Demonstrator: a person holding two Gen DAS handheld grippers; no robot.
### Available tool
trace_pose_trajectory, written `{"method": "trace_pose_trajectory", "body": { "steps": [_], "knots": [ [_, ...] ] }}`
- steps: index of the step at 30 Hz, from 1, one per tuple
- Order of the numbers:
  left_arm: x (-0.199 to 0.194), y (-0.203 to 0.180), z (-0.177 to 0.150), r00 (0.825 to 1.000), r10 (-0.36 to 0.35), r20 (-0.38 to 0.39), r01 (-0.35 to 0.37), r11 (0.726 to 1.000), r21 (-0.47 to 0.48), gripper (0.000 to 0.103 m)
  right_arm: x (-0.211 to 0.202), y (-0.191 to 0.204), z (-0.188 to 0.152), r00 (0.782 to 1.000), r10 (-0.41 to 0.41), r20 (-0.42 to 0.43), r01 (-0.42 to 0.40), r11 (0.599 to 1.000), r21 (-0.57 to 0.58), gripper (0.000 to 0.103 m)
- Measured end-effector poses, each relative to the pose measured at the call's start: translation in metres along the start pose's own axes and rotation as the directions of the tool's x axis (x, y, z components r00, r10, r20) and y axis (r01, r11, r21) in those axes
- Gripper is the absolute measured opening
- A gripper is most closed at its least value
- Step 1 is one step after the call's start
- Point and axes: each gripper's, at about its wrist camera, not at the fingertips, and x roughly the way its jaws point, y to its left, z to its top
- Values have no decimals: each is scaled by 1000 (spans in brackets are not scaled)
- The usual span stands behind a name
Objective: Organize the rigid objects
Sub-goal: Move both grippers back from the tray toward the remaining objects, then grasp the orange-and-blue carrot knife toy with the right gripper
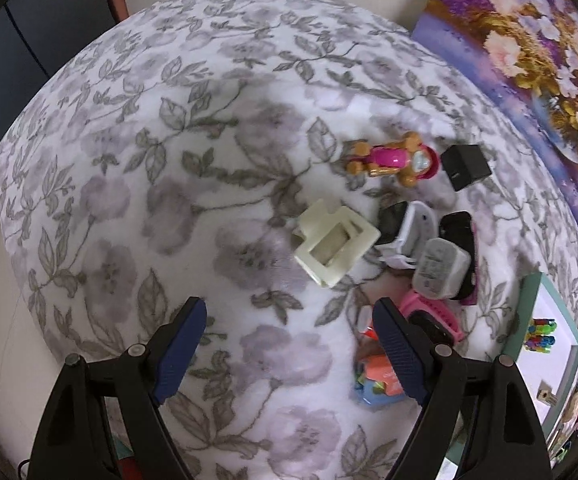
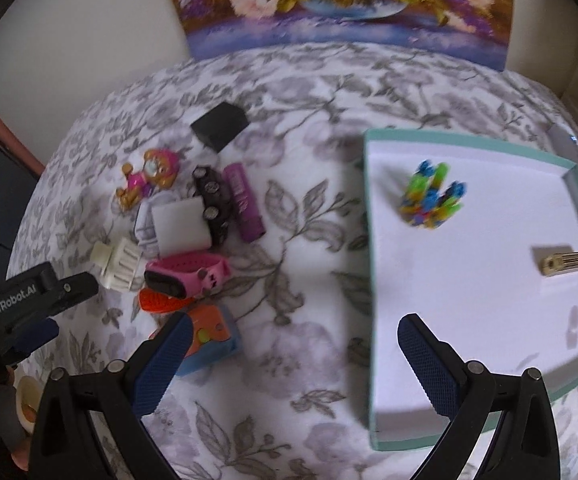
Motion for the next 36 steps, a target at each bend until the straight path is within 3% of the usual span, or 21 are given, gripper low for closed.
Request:
{"method": "trace_pose_trajectory", "body": {
  "steps": [9, 17, 26, 36],
  "knots": [
    [23, 15, 2, 998, 15, -65, -18, 999, -44, 86, 21, 38, -9, 999, 18, -35, -22, 993, -117, 103],
    [35, 31, 5, 996, 21, -86, -28, 996, -83, 86, 46, 54, -17, 996, 11, -94, -25, 987, -156, 103],
    [41, 46, 10, 996, 17, -92, -29, 991, -132, 86, 55, 77, -25, 995, 6, -104, -30, 970, -240, 103],
    [44, 51, 7, 995, -1, -96, -12, 991, -130, 86, 63, 70, -21, 996, -24, -91, 5, 978, -207, 101]
  ]
}}
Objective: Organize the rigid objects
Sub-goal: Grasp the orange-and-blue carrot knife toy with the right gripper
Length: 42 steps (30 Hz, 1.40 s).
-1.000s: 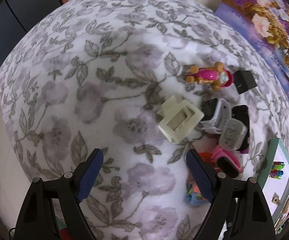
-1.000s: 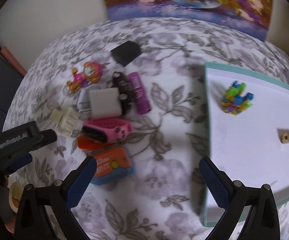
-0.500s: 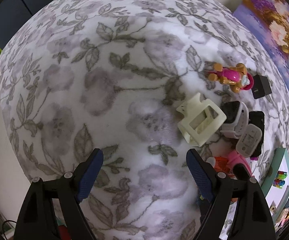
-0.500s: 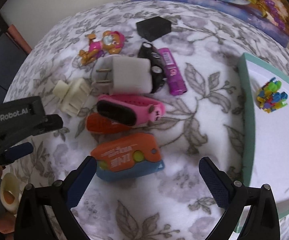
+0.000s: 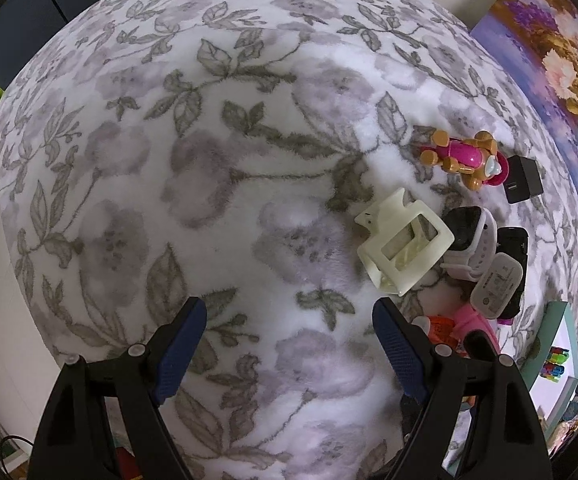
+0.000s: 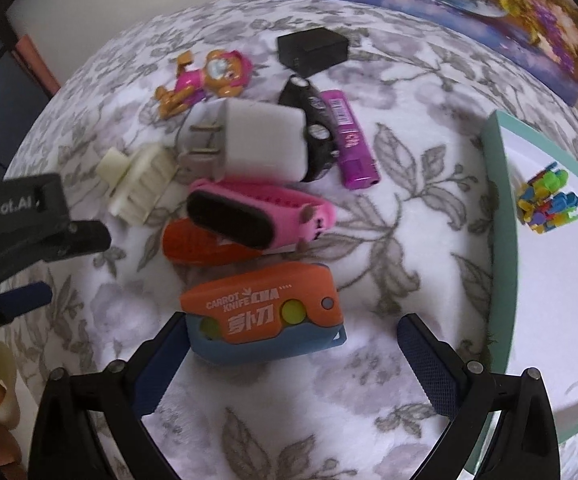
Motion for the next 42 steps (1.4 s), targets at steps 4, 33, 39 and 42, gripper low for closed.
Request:
{"method": "trace_pose_trajectory", "body": {
  "steps": [4, 33, 39, 42],
  "knots": [
    [-5, -9, -1, 1000, -4, 3, 4, 1000, 8, 86, -4, -7, 1, 1000, -3, 7, 2, 1000, 20, 91],
    [-20, -37, -9, 1000, -12, 20, 10, 998, 66, 86, -23, -52, 1, 1000, 29, -13, -27, 990, 140, 74],
    [-24, -44, -12, 1000, -17, 23, 15, 997, 78, 86, -37, -58, 2, 999, 50, 7, -51, 986, 158, 73],
    [-25, -48, -14, 1000, -17, 26, 15, 996, 88, 86, -45, -63, 5, 998, 62, 17, -64, 983, 170, 73]
  ]
}}
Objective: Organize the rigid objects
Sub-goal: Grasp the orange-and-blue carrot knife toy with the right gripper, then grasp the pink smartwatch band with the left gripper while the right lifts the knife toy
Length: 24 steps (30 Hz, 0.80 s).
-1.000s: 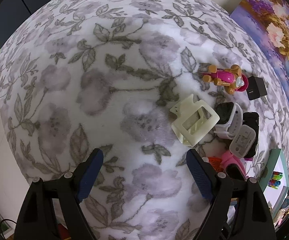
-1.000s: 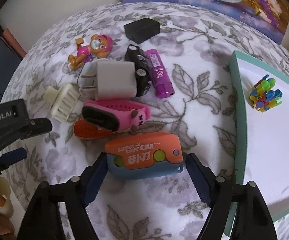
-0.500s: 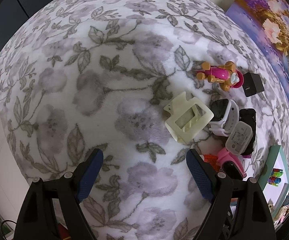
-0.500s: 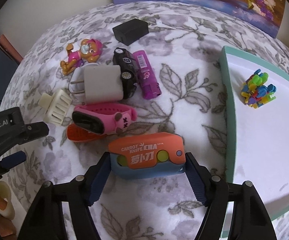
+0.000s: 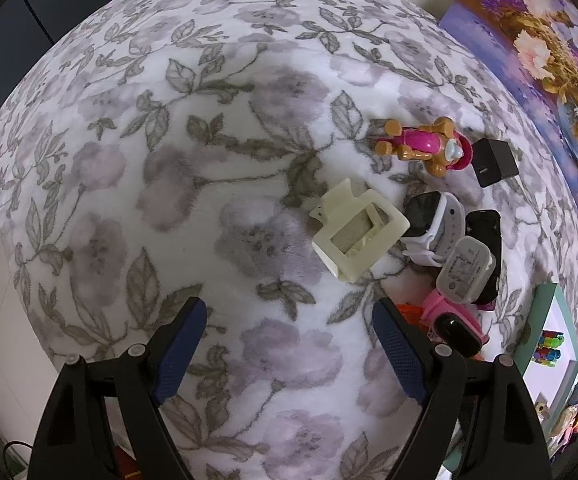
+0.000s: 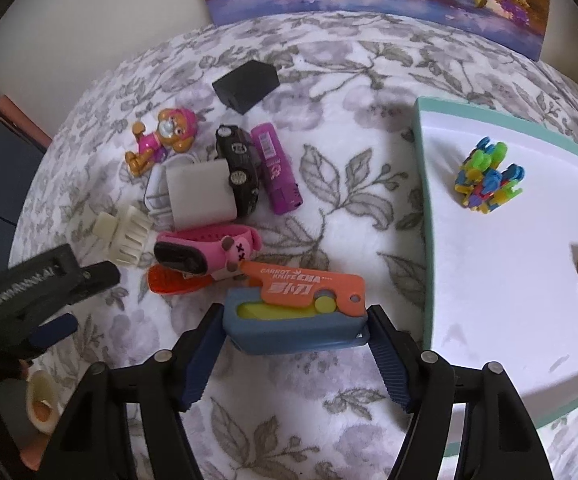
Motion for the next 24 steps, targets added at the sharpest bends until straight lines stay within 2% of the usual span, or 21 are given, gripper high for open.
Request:
{"method": "trace_pose_trajectory", "body": {
  "steps": [7, 12, 17, 20, 24],
  "knots": [
    [-5, -13, -5, 1000, -12, 9, 11, 1000, 24, 85, -12, -7, 6, 999, 31, 27, -32, 999, 42, 72],
    [-10, -28, -9, 999, -23, 22, 22, 998, 59, 85, -26, -20, 10, 998, 18, 61, -22, 997, 71, 72],
    [-16, -47, -15, 998, -47, 45, 42, 992, 118, 85, -37, -40, 13, 995, 68, 75, -77, 988, 133, 72],
    [-15, -62, -16, 996, -65, 53, 57, 987, 152, 85, -47, -47, 15, 994, 35, 102, -49, 989, 141, 72],
    [-20, -77, -20, 994, -89, 68, 73, 976, 206, 85, -57, -60, 16, 991, 47, 127, -68, 983, 169, 72]
  ]
}}
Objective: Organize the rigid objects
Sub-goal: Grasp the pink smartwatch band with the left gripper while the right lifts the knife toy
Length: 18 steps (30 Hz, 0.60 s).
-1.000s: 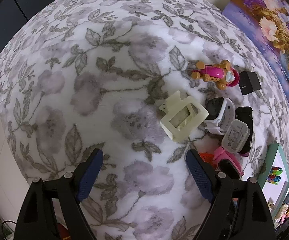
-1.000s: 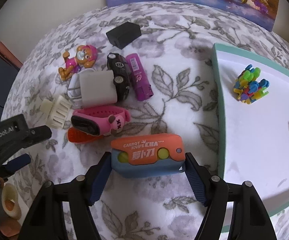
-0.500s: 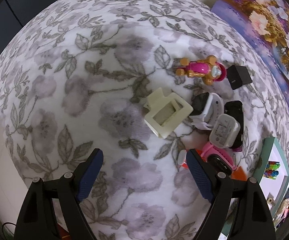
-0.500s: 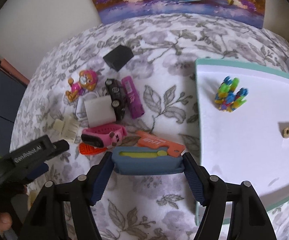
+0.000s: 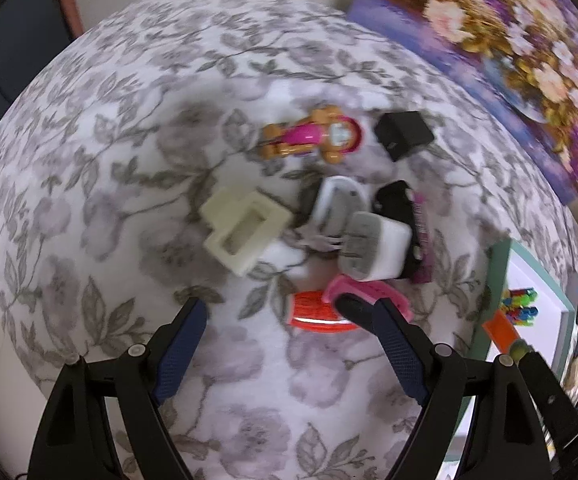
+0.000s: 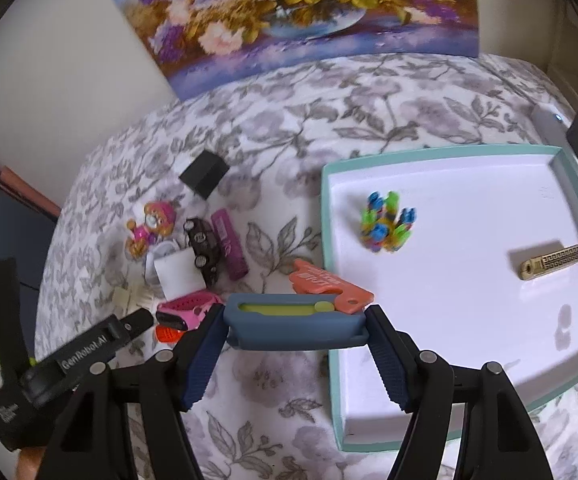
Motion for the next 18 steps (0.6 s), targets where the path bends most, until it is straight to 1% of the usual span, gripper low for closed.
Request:
{"method": "trace_pose_trajectory", "body": {
  "steps": [2, 8, 12, 18],
  "knots": [
    [-1, -9, -2, 1000, -10, 6, 10, 999, 34, 85, -4, -7, 2, 1000, 7, 8, -7, 1000, 21, 72],
    [7, -19, -6, 1000, -6, 8, 5, 993, 115, 85, -13, -28, 7, 1000, -4, 25, 2, 997, 77, 72],
    [17, -27, -7, 1000, 0, 9, -1, 990, 141, 85, -14, -41, 8, 1000, -18, 20, 16, 994, 108, 72],
    [24, -34, -9, 1000, -7, 23, 3, 985, 172, 82, -17, -54, 9, 999, -29, 22, 25, 989, 143, 72]
  ]
}}
